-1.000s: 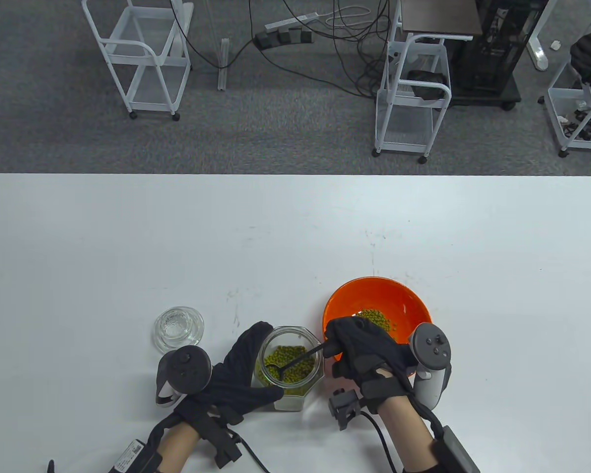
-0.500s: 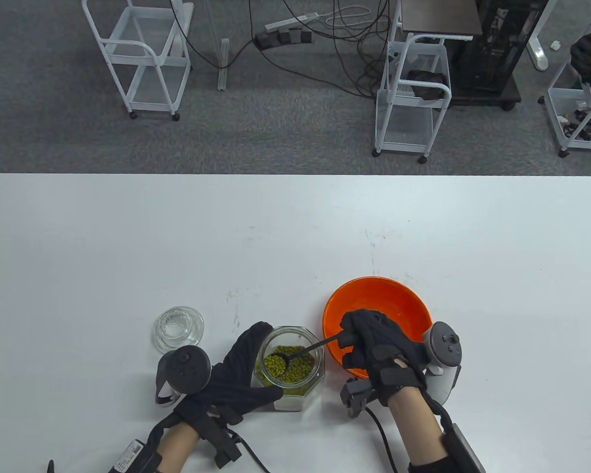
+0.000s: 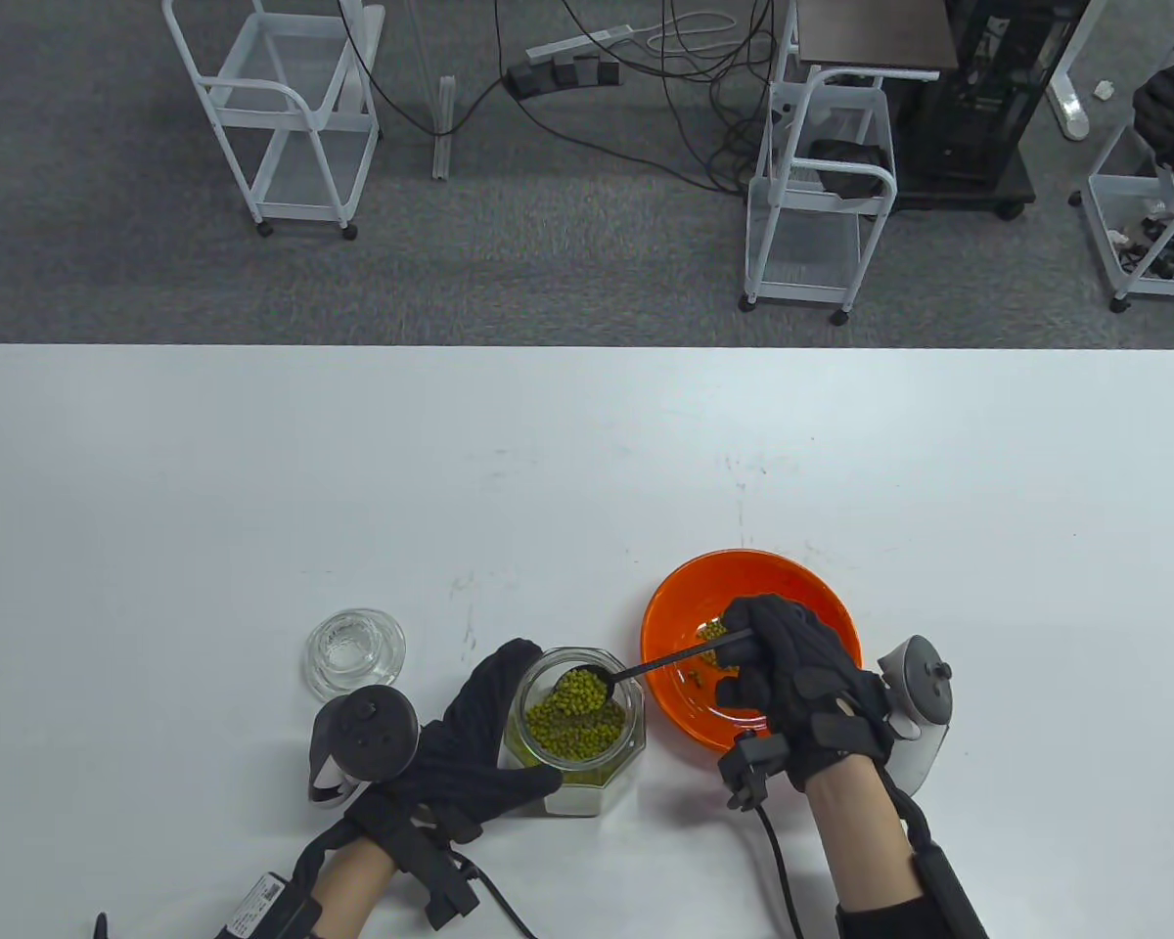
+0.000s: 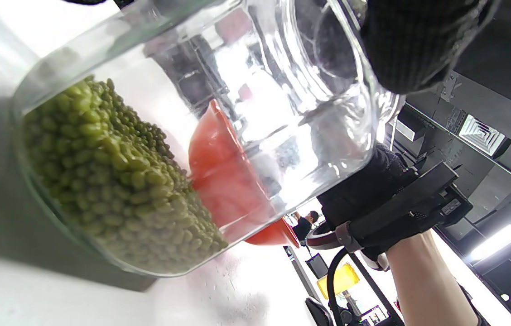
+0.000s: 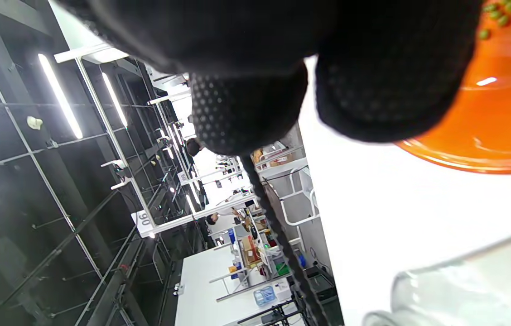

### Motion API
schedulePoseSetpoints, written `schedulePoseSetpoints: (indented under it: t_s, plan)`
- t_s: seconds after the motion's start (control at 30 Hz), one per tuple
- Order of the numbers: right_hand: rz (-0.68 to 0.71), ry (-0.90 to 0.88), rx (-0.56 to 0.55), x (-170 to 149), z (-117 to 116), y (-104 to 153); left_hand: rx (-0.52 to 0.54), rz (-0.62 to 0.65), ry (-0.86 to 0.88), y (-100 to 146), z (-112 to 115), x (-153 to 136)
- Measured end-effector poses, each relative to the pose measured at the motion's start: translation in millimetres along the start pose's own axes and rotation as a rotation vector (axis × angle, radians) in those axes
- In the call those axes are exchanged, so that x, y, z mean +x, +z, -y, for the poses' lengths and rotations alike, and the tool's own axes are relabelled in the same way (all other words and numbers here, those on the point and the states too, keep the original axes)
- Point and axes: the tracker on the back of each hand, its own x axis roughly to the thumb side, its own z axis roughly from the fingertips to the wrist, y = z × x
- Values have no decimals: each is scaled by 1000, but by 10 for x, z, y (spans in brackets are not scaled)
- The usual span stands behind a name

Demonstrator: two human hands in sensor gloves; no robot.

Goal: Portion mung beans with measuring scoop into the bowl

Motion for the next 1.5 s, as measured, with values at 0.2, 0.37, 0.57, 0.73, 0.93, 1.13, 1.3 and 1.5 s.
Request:
schedulePoseSetpoints:
  t_s: [0.2, 0.37, 0.57, 0.73, 0.93, 1.13, 1.3, 1.5]
  plan:
    - [47, -61, -43, 157, 240, -10, 0, 0, 0, 0, 0, 0]
    - [89, -90, -119, 265, 536, -31, 0, 0, 0, 0, 0, 0]
    - [135, -73, -235, 330, 912, -54, 0, 0, 0, 0, 0, 0]
    - [154, -6, -311, 328, 1131, -75, 0, 0, 0, 0, 0, 0]
    - [162, 124, -362, 293, 1123, -107, 0, 0, 0, 0, 0, 0]
    - [229, 311, -383, 361, 974, -84, 0, 0, 0, 0, 0, 0]
    - [295, 418, -374, 422, 810, -53, 0, 0, 0, 0, 0, 0]
    - [403, 577, -357, 505, 571, 11, 0, 0, 0, 0, 0, 0]
